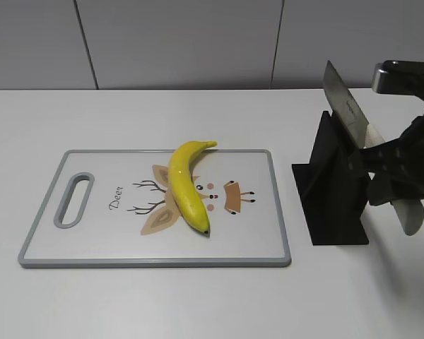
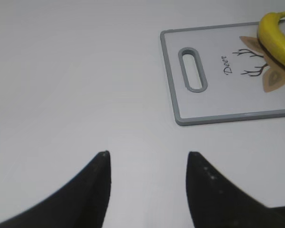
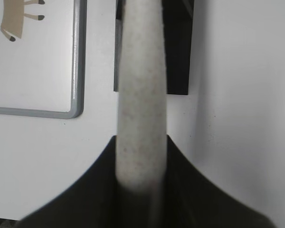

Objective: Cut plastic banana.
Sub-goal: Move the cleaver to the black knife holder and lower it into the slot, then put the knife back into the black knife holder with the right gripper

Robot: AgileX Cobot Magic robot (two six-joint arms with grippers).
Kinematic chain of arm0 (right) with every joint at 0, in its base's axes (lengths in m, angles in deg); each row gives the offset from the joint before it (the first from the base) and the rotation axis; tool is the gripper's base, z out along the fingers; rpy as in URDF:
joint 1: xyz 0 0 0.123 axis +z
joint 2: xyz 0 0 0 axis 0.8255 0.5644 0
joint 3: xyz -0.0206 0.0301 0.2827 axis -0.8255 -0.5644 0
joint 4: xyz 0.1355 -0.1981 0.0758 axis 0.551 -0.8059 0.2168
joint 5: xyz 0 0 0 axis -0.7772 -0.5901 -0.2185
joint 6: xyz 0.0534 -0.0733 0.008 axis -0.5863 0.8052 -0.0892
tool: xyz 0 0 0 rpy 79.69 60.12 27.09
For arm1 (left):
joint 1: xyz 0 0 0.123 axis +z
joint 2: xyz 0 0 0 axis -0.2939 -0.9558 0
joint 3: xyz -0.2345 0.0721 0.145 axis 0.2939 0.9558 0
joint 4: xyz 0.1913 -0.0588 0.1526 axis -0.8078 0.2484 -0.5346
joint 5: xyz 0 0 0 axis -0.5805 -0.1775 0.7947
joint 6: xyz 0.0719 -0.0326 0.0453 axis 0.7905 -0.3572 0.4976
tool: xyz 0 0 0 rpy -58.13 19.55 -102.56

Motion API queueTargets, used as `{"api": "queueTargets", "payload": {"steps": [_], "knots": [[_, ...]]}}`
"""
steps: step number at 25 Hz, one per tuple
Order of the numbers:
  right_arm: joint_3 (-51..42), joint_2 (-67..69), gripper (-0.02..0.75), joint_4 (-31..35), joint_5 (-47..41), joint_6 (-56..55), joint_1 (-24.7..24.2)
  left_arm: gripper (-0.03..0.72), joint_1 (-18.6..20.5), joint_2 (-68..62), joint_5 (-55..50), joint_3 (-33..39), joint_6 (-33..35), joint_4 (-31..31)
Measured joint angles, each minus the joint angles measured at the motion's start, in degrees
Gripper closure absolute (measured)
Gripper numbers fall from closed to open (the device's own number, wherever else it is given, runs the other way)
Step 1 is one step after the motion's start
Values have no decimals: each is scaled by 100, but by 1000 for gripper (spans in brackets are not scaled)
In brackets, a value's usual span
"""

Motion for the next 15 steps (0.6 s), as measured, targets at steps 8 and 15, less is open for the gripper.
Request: {"api": "queueTargets", "payload": {"steps": [8, 15], "knots": [[-6, 0, 559, 0, 17, 0, 0, 184, 0, 517, 254, 149, 71, 99], [-6, 0, 559, -5, 40, 196, 0, 184, 0, 544, 285, 165, 120, 148]]}}
